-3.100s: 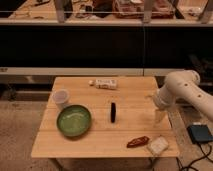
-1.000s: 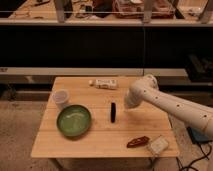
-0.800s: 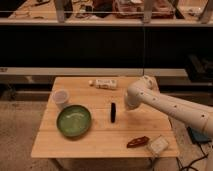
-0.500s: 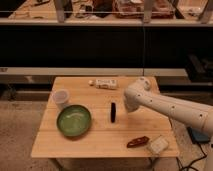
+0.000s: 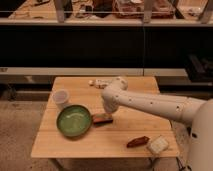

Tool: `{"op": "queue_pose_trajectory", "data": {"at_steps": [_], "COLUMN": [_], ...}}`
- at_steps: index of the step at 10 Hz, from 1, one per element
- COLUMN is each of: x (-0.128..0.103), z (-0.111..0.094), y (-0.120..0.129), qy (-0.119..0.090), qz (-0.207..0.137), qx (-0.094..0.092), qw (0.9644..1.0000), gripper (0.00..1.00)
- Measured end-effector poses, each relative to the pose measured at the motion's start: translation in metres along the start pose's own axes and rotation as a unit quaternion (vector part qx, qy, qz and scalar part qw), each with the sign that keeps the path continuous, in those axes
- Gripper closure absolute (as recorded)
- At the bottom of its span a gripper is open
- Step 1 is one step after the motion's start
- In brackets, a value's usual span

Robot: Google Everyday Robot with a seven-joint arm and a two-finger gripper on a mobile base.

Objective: Knock the eraser over

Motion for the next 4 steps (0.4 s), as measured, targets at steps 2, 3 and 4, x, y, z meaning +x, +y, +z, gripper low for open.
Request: {"op": "queue_pose_trajectory", "data": {"at_steps": [2, 3, 4], "x": [-0.038, -0.041, -0.038], "z": [-0.023, -0.026, -0.025], "y": [-0.032, -0.035, -0.033], "qy": [-0.012, -0.013, -0.011], "qz": [-0.024, -0.025, -0.023], "qx": [0.033, 0.035, 0.035], "qw": [0.9991, 0.9990, 0.9991], "gripper": [0.95, 0.94, 0.91]}}
